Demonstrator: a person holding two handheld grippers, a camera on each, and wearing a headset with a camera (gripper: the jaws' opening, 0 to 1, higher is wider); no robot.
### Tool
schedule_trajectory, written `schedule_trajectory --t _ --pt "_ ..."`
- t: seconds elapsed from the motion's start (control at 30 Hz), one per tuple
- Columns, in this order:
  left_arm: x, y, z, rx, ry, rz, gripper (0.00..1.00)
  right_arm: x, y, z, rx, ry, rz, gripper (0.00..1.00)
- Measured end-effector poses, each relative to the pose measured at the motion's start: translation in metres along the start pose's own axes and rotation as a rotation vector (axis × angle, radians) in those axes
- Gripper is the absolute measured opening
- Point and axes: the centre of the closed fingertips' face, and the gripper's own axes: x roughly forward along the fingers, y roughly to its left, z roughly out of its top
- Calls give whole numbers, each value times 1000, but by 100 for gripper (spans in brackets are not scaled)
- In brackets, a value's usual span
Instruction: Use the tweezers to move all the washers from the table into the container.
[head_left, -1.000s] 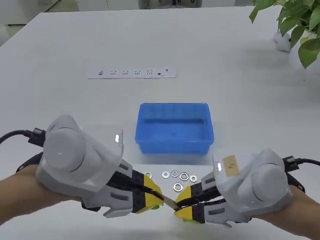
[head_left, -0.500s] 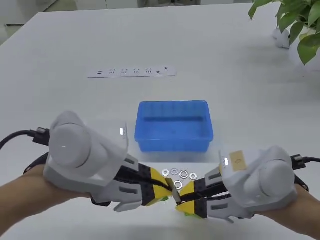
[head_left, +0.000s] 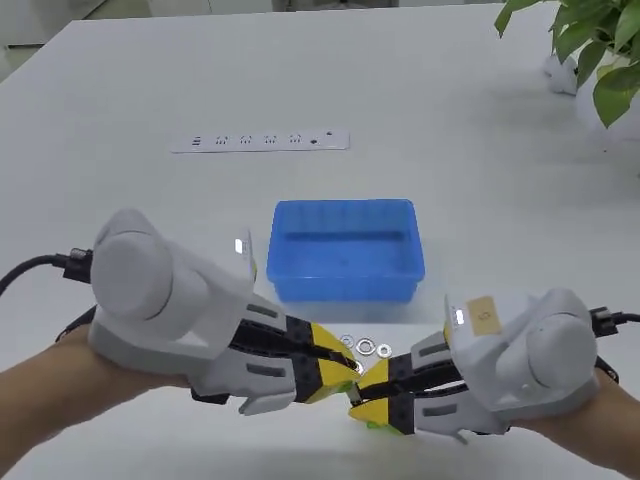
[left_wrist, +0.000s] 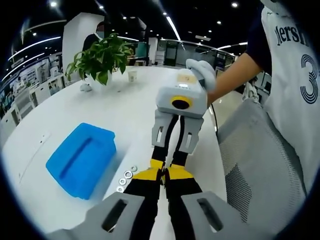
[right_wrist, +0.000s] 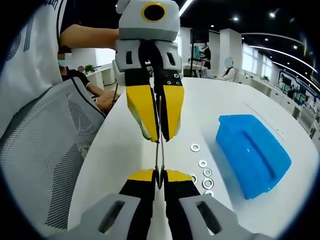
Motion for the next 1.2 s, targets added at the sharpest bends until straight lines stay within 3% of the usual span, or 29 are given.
schedule_trajectory --t 0.03,0.1,0.37,0.67,0.8,0.9,1.03,1.2 --pt "-1 -1 3 34 -15 7 7 0 0 2 8 -9 1 7" --pt "-3 -4 7 18 -37 4 7 0 1 5 3 -19 0 7" --pt "-1 -14 -1 71 -10 0 7 10 6 4 -119 46 -9 8" --pt "-2 -14 0 71 -30 9 7 9 6 3 -179 81 -14 9" --pt "1 -12 0 69 -41 22 7 8 4 2 -140 64 -19 8" --pt "2 -10 -9 78 -4 36 10 7 3 1 -130 57 -19 8" --pt "0 -12 -4 58 -45 29 8 7 5 1 -134 54 -13 8" --pt "1 -11 -2 52 -48 19 8 7 4 1 -125 52 -11 8"
